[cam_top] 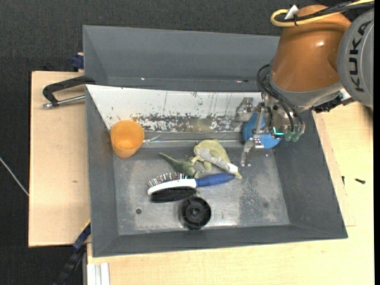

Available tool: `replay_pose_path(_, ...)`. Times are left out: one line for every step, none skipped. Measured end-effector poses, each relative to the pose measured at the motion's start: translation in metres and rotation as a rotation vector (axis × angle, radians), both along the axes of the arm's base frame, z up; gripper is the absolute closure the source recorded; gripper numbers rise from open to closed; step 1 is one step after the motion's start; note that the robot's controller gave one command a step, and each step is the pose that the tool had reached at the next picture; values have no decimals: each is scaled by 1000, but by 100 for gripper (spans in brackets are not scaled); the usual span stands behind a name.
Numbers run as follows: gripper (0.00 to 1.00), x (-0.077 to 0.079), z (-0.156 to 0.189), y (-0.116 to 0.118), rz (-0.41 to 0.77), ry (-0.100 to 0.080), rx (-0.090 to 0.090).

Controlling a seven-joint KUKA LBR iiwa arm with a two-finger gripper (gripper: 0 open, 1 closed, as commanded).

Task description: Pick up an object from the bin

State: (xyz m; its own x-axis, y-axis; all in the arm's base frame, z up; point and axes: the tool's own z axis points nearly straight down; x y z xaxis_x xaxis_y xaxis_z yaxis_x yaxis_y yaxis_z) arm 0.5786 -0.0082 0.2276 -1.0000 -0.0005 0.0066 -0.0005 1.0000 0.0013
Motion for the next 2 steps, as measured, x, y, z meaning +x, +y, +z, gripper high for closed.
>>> replay_pose_path(0,-6,-152,59,62,-19,-2)
replay_pose_path(100,-3,-148,59,61,-31,1)
